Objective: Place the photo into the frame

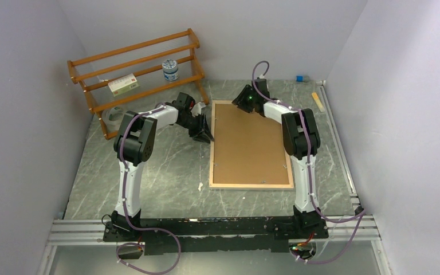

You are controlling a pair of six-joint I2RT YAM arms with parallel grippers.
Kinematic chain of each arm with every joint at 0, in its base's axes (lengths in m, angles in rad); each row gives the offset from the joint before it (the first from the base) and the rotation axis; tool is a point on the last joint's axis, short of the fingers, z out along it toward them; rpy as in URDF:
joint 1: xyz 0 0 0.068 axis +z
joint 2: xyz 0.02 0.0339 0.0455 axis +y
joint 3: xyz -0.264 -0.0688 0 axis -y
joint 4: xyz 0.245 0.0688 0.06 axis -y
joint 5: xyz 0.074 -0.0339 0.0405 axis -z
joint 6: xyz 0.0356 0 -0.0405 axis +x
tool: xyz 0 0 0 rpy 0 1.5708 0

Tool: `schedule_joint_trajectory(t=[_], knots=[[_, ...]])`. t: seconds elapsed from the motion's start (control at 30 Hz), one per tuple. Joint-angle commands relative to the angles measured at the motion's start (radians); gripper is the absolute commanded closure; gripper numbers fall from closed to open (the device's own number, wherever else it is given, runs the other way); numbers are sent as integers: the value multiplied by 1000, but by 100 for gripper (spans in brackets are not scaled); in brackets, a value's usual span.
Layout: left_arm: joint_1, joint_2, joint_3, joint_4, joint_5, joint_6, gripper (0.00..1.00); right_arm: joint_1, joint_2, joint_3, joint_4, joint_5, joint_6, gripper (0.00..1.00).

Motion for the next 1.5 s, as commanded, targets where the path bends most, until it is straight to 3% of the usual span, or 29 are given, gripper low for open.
schedule_joint_trajectory(t=[0.0, 0.23, 0.47, 0.67, 0.87, 1.0, 1.2, 1.33, 1.47], knots=[[4, 75, -28, -31, -190, 71, 66, -2, 40, 24, -55, 102, -19, 58], [4, 74, -31, -32, -190, 75, 67, -6, 77, 43, -21, 32, -24, 58], [4, 79, -27, -34, -181, 74, 66, -18, 105, -5, 128, -174, 143, 58], [6, 90, -9, -45, -178, 72, 65, -34, 46, -37, 153, -206, 183, 57], [16, 75, -8, -48, -188, 62, 58, -90, -90, -9, 6, -138, 67, 45], [19, 59, -13, -51, -185, 59, 54, -138, -225, -56, -92, -84, -18, 42], [19, 21, -44, -55, -180, 68, 51, -171, -374, -151, -318, 171, -166, 36], [21, 9, -57, -51, -164, 76, 51, -189, -412, -215, -418, 395, -180, 23], [21, 14, -59, -55, -154, 80, 51, -221, -402, -252, -431, 447, -201, 19]])
